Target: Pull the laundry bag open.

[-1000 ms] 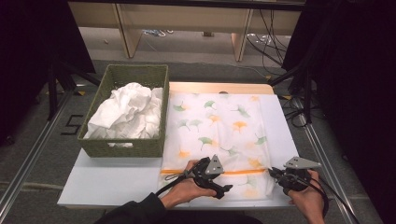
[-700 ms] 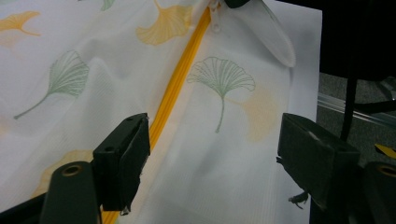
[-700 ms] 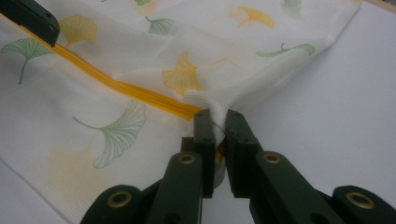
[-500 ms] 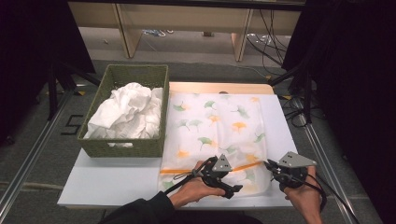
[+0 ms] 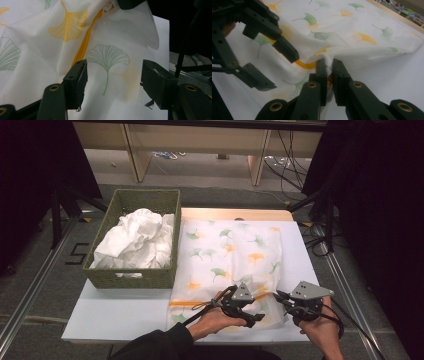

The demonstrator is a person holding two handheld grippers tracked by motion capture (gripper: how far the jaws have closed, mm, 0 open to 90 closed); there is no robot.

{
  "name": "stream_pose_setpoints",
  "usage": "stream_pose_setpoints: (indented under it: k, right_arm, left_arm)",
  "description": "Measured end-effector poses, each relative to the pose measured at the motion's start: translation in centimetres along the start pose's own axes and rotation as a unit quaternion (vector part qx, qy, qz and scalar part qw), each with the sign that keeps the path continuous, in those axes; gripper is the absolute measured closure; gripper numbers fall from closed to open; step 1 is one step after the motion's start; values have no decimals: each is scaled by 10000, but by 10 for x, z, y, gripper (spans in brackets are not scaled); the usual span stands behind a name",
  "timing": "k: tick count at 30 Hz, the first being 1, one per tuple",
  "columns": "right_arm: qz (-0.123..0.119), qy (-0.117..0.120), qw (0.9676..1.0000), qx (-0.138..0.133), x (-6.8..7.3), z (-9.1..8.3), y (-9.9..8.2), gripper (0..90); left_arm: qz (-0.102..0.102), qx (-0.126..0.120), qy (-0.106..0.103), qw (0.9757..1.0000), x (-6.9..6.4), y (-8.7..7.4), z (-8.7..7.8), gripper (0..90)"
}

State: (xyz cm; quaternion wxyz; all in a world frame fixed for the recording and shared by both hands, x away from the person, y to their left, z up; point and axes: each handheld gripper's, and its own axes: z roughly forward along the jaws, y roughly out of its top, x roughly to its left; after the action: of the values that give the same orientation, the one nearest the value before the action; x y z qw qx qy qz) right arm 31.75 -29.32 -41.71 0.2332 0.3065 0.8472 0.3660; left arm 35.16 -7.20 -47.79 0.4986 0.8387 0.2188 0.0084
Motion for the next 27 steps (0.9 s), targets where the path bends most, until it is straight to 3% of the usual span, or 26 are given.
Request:
stream_pose_setpoints:
  k: [4, 7, 9, 13, 17, 19, 20, 21, 27]
  right_arm:
    - [-11, 132, 9999, -60, 2, 0, 3, 854]
    - [-3, 290, 9996, -73, 4, 1, 4, 853]
    - [-48, 240, 9997, -78, 5, 1, 5, 853]
    - [-47, 469, 9989, -42, 9, 6, 6, 854]
    - [-117, 510, 9986, -72, 11, 7, 7, 854]
    - [-117, 488, 9987, -45, 12, 7, 7, 853]
    - [-123, 513, 9986, -47, 12, 8, 7, 853]
    - [-119, 527, 9985, -36, 12, 8, 7, 854]
    - [-134, 541, 9984, -52, 11, 10, 5, 854]
  left_arm:
    - [-101, -96, -27, 9999, 4, 2, 3, 447]
    - [-32, -64, -101, 9999, 8, 4, 3, 505]
    - [-23, -149, -38, 9999, 7, 4, 5, 511]
    - [1, -238, -49, 9997, 8, 8, 6, 584]
    - [110, -212, -66, 9997, 9, 11, 7, 615]
    - [65, -203, -128, 9997, 11, 11, 8, 658]
    - [31, -212, -58, 9998, 10, 10, 9, 702]
    - [69, -151, -146, 9998, 12, 10, 8, 728]
    - [267, -203, -22, 9994, 12, 12, 3, 824]
